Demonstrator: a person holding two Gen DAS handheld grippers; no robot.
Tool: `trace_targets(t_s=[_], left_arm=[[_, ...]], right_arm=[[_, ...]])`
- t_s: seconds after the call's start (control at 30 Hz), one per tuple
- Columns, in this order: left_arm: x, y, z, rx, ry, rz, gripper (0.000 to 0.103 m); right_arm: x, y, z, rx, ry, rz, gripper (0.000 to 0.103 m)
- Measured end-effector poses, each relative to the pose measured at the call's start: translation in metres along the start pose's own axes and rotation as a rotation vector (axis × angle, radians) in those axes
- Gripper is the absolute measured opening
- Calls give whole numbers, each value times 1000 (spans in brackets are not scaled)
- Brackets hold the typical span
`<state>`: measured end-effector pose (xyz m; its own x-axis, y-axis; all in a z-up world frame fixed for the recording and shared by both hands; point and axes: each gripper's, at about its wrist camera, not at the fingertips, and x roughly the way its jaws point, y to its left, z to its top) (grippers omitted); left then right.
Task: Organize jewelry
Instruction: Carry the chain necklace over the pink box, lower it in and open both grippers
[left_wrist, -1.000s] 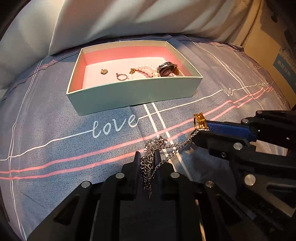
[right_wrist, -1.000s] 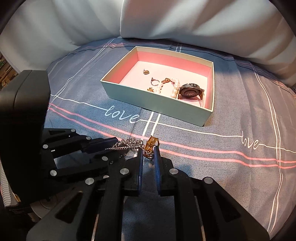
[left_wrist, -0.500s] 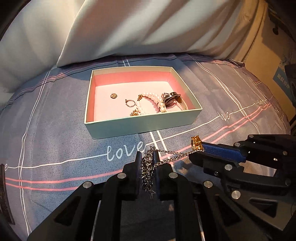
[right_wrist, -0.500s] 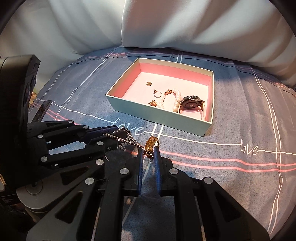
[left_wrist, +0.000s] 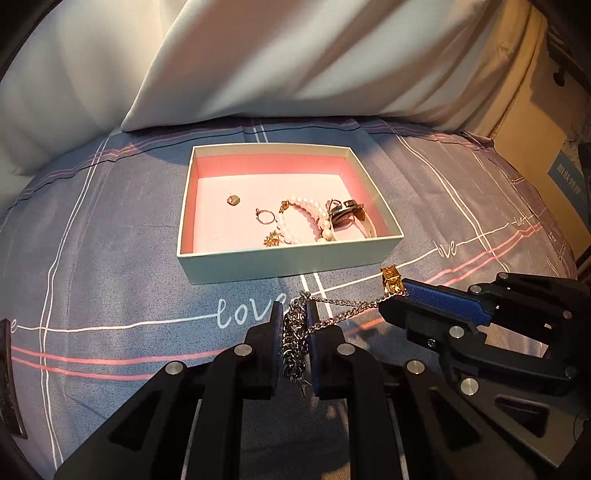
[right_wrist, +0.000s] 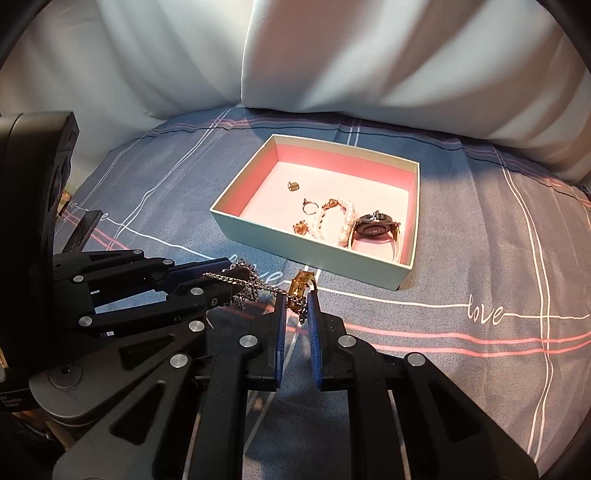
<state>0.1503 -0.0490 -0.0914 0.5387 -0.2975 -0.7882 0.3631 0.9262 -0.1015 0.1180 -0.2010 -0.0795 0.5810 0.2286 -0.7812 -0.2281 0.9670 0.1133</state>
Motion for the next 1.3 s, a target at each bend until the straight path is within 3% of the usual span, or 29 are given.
trace_targets(t_s=[0.27, 0.47, 1.07, 1.2, 1.23, 1.27, 1.3], left_arm=[[-24, 4, 50, -1, -98, 3, 13], [-18, 15, 84, -45, -107, -8, 13], [24, 32, 110, -69, -54, -1, 12], [36, 35, 113, -80, -22, 34, 12], [40, 38, 112, -94, -8, 46, 17], [44, 40, 111, -106, 7, 47, 39], [46, 43, 109, -119, 10, 62, 52]], right_arm=[[-22, -2, 46, -12, -107, -18, 12], [-14, -7, 80, -4, -123, -37, 12], [35, -28, 99, 8, -33, -35, 12], [55, -29, 102, -2, 67, -79, 13], [64, -29, 102, -14, 123, -99, 23], [69, -30, 100, -19, 137, -116, 49], [71, -30, 97, -25, 129, -140, 62]])
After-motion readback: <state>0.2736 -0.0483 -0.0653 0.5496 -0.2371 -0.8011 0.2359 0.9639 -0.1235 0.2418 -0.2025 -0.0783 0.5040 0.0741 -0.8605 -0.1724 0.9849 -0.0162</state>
